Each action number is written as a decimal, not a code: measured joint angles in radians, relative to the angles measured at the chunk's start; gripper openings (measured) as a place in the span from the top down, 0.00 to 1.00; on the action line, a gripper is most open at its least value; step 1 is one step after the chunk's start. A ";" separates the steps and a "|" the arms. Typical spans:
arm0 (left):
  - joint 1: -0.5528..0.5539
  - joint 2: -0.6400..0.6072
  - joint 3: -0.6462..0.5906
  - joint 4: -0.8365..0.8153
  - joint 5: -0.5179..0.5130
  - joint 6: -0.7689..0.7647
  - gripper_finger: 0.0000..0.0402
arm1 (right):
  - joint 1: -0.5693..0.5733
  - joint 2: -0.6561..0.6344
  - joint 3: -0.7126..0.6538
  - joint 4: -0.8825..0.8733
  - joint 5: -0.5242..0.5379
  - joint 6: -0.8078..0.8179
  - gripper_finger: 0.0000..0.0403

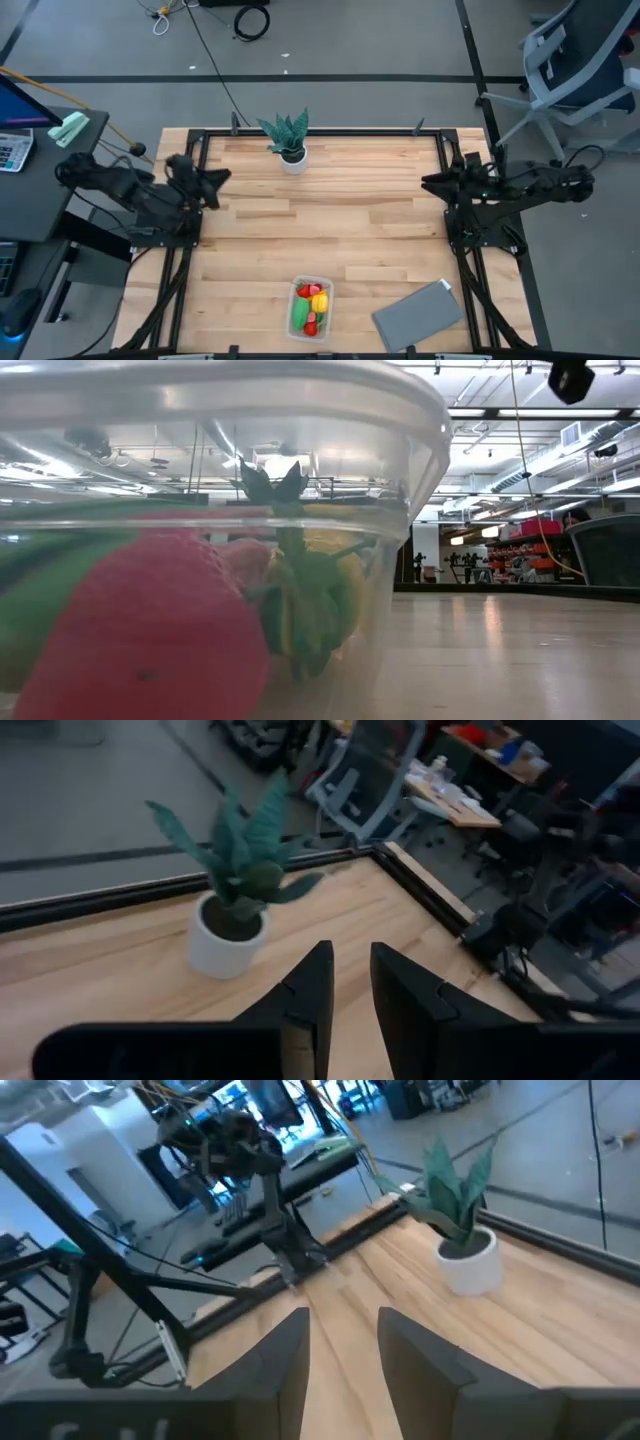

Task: Pick and placing Produce into tupperware
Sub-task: Return to Home Position

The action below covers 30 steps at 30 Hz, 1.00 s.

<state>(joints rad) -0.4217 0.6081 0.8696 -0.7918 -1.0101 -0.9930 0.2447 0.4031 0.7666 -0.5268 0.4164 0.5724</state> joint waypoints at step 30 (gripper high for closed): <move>0.000 -0.357 -0.539 0.994 0.543 0.874 0.77 | -0.002 -0.358 -0.327 0.221 -0.188 -0.075 0.68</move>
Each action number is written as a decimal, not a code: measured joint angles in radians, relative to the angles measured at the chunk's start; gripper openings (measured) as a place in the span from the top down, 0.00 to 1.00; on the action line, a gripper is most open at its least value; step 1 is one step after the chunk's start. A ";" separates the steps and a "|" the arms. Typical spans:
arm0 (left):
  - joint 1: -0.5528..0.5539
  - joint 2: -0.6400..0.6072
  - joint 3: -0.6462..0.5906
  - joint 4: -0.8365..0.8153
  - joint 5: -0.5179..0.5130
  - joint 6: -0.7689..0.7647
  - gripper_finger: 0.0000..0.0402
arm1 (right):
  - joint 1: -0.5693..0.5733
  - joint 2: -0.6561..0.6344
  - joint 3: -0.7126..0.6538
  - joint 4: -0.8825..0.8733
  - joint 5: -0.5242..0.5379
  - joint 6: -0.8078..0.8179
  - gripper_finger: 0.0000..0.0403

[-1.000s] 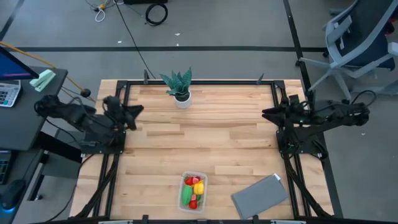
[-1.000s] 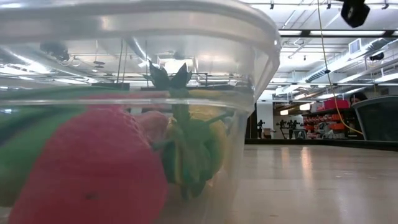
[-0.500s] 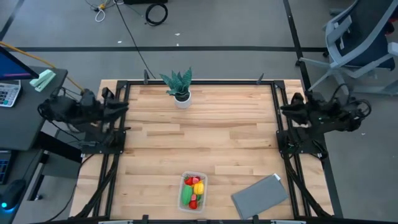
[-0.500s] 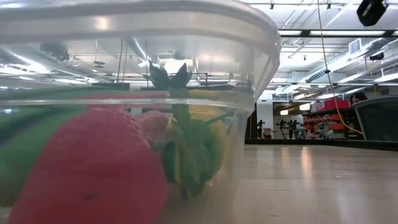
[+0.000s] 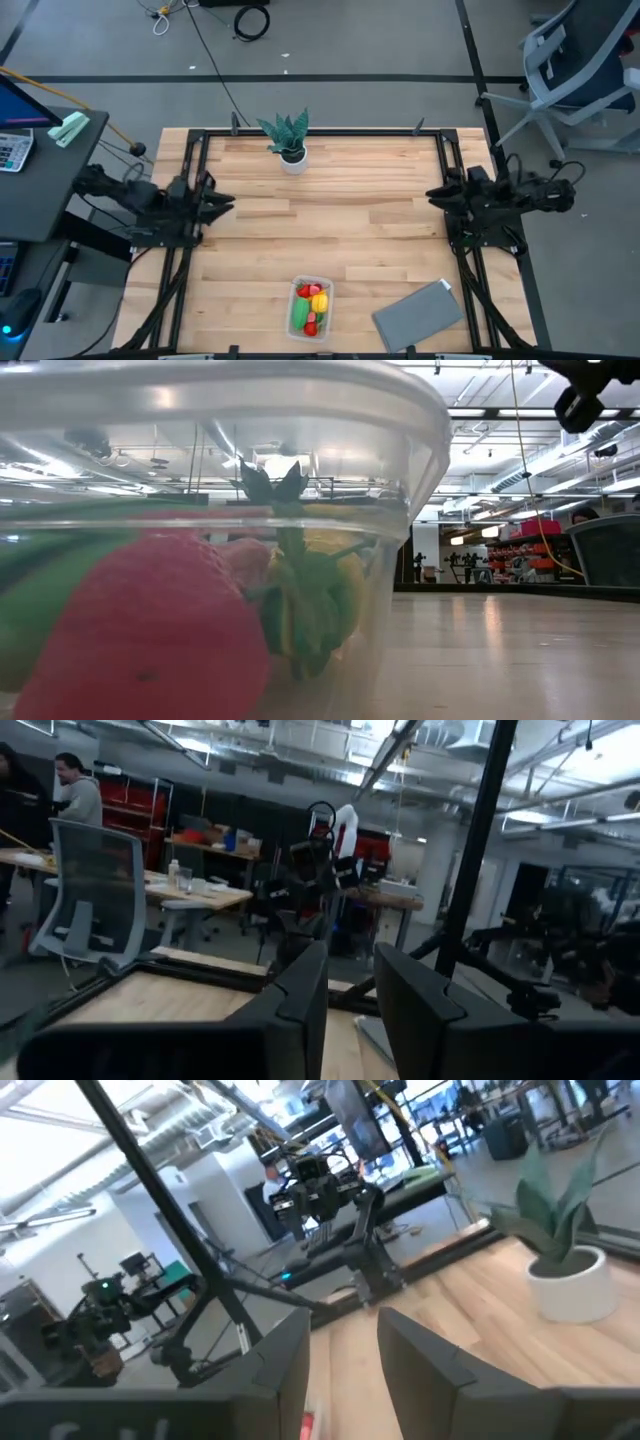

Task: Pick and placing Produce into tupperware
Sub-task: Return to Home Position

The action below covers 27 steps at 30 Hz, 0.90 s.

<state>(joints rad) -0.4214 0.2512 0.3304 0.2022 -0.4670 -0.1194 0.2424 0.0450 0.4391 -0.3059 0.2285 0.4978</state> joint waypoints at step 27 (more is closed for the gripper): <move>0.196 -0.003 -0.309 0.256 -0.003 -0.155 0.75 | 0.000 -0.044 -0.280 0.362 -0.024 -0.036 0.68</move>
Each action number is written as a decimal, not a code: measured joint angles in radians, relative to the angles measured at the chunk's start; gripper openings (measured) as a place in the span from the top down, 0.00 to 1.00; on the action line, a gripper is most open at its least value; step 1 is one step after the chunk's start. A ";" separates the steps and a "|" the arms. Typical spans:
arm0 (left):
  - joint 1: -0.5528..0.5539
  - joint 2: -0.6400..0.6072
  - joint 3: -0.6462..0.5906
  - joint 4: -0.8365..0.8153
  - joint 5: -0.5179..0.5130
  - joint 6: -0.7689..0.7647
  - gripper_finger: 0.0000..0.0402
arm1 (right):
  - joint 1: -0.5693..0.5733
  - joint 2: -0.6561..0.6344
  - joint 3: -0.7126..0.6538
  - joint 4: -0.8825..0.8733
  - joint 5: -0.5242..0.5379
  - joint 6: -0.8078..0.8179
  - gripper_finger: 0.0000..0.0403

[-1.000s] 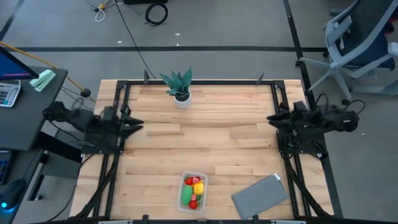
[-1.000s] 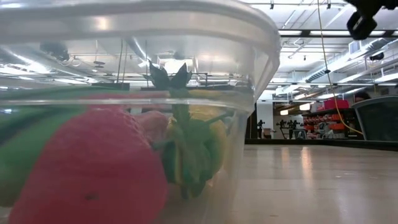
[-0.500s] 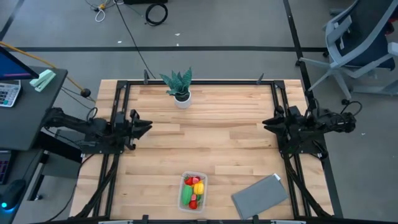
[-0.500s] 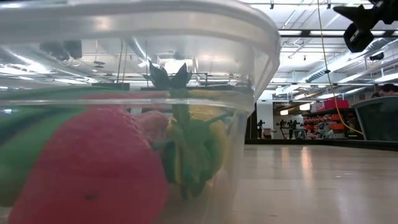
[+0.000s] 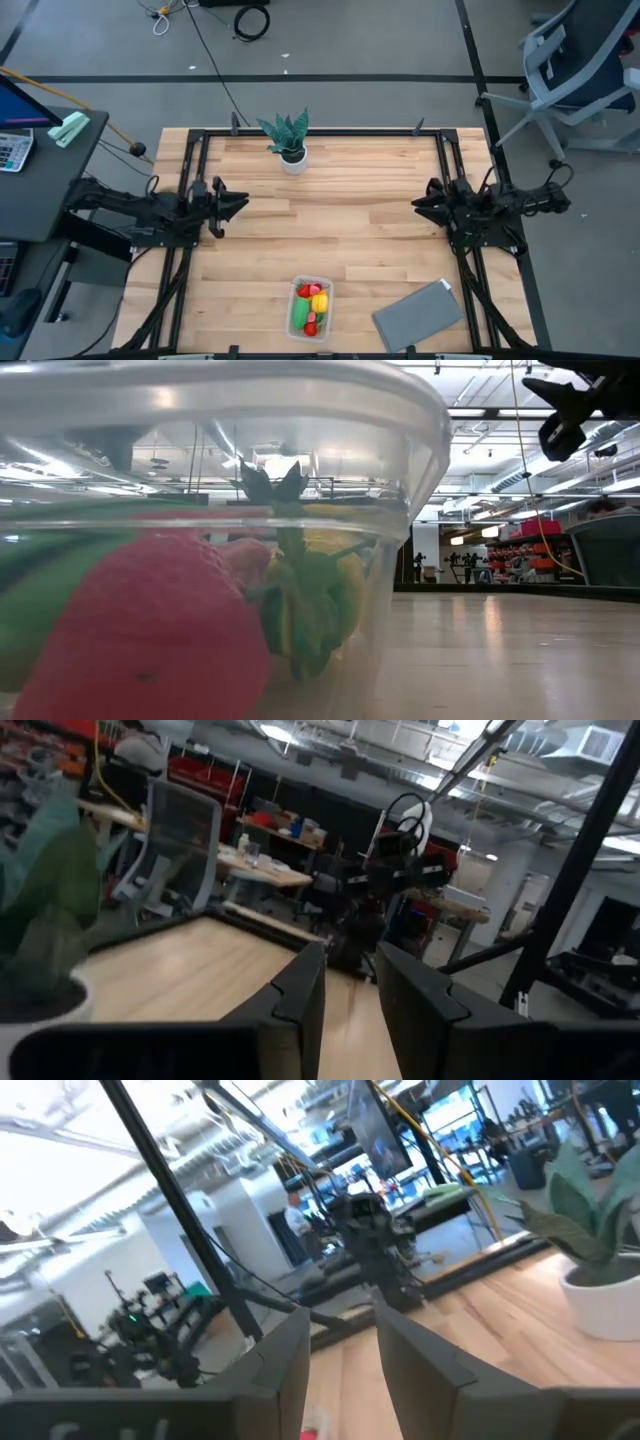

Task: Pick and placing Produce into tupperware
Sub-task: Return to Home Position

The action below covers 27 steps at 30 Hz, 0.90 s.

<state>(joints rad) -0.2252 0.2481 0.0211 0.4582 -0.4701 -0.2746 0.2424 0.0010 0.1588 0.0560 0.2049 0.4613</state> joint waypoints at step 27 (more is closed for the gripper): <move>0.015 0.000 -0.012 -0.089 0.000 -0.029 0.76 | 0.000 0.053 -0.149 0.003 0.013 0.069 0.68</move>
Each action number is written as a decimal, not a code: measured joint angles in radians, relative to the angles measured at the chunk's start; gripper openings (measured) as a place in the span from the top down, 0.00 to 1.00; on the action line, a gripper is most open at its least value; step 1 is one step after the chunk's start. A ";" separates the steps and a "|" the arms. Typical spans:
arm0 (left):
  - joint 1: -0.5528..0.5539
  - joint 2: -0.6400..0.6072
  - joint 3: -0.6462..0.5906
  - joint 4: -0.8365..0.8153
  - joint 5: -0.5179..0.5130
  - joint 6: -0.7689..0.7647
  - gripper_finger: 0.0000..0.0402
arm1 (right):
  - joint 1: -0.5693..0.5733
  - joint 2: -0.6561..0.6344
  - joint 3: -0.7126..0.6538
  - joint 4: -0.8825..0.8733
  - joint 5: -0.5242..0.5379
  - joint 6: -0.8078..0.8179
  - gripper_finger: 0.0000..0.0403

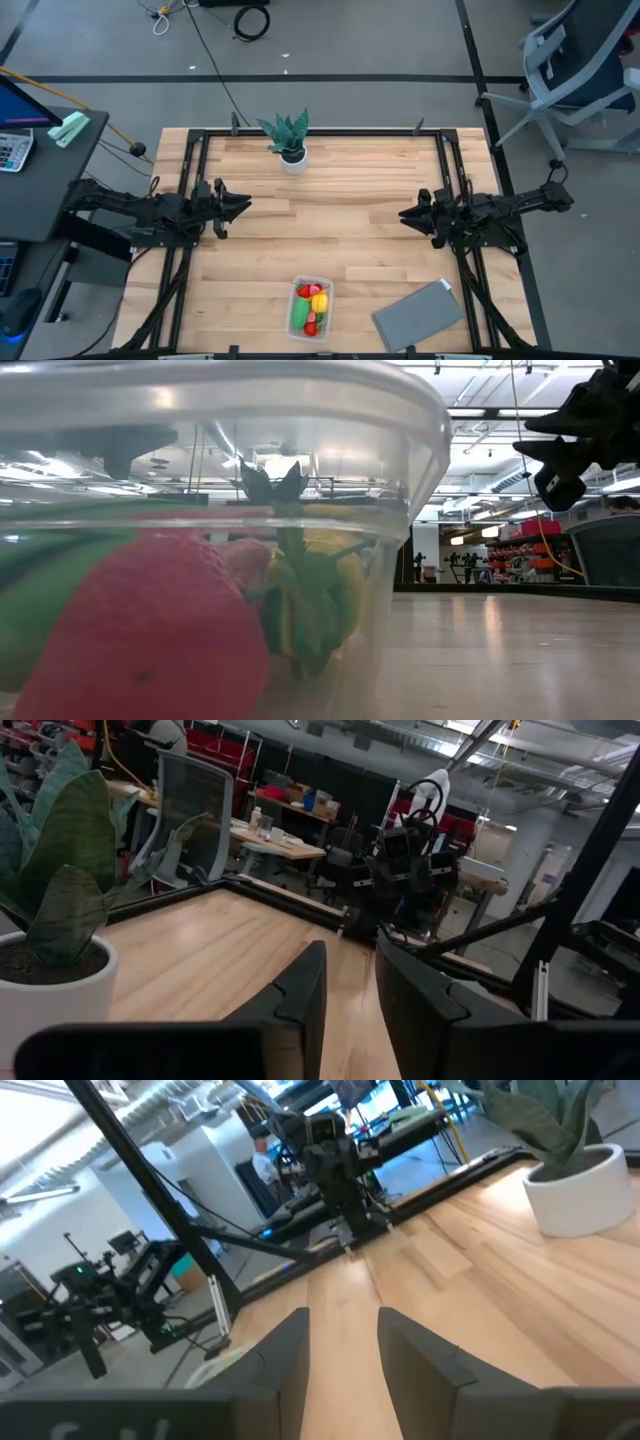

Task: Pick and placing Produce into tupperware
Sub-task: Return to Home Position

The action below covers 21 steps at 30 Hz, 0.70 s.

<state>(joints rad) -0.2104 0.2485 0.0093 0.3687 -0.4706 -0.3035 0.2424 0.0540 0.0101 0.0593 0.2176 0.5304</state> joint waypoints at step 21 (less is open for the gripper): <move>0.000 0.000 -0.001 0.001 0.000 0.000 0.78 | 0.000 0.026 0.000 -0.002 -0.002 -0.010 0.68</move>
<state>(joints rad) -0.2104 0.2483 0.0086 0.3693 -0.4706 -0.3031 0.2424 0.0803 0.0101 0.0570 0.2157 0.5209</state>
